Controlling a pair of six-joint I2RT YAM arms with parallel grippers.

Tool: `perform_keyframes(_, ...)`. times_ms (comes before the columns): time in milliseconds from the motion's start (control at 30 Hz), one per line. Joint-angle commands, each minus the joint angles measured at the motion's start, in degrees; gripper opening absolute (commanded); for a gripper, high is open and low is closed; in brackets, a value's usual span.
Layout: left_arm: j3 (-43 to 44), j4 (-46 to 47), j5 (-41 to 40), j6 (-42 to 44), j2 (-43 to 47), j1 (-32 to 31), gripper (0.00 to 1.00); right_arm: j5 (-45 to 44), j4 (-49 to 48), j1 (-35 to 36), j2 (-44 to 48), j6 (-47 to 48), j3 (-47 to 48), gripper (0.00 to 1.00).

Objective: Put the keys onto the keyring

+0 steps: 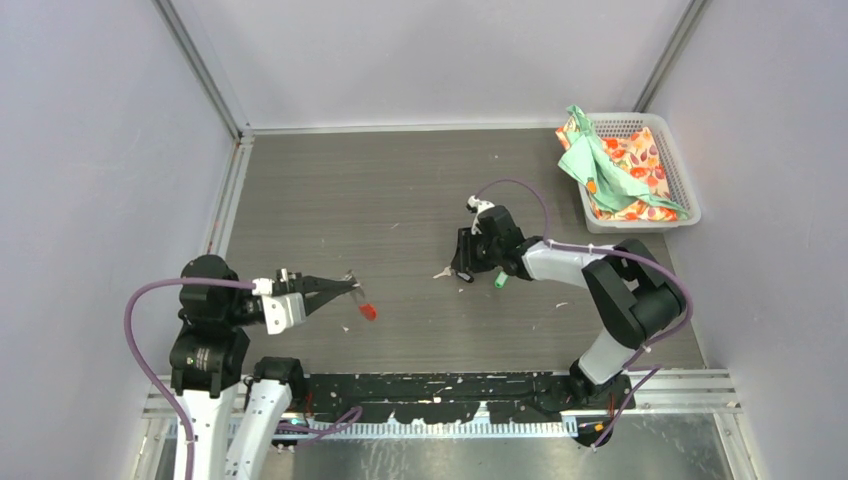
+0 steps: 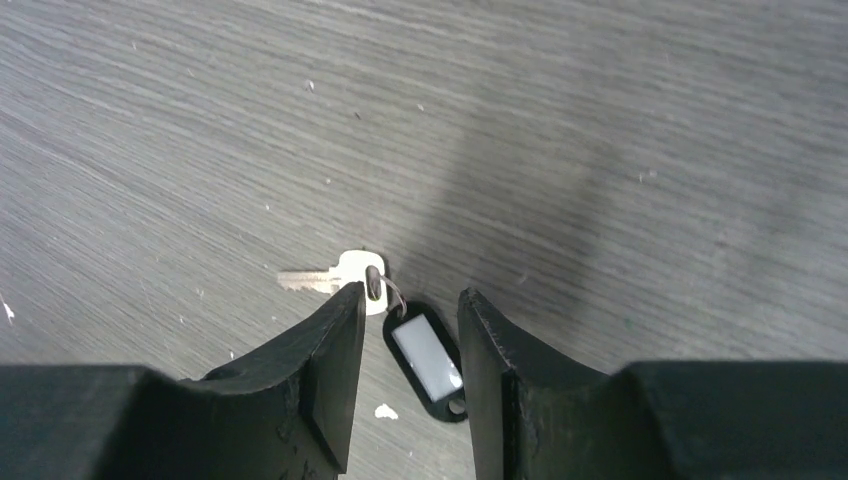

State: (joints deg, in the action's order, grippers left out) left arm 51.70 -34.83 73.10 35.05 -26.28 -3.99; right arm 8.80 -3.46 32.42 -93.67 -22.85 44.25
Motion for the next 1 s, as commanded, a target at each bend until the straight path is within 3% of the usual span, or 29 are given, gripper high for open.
perform_keyframes(0, 0.93, 0.07, 0.21, 0.12, 0.7, 0.21, 0.0, -1.05, -4.66, -0.24, -1.34, 0.42, 2.9, 0.44)
perform_keyframes(633, 1.87, 0.09, -0.75, 0.33, 0.44, 0.13, 0.0, -3.06, -2.5, 4.88, -0.95, 4.21, 2.43, 0.35)
perform_keyframes(833, 2.09, 0.05, -1.27, 0.2, 1.17, 0.22, 0.0, -5.82, -1.52, 5.3, -1.17, 4.6, 3.02, 0.27)
perform_keyframes(967, 2.04, -0.13, -1.51, 0.33, 1.58, 0.16, 0.0, -6.11, -0.44, 5.68, -1.02, 5.29, 3.87, 0.14)
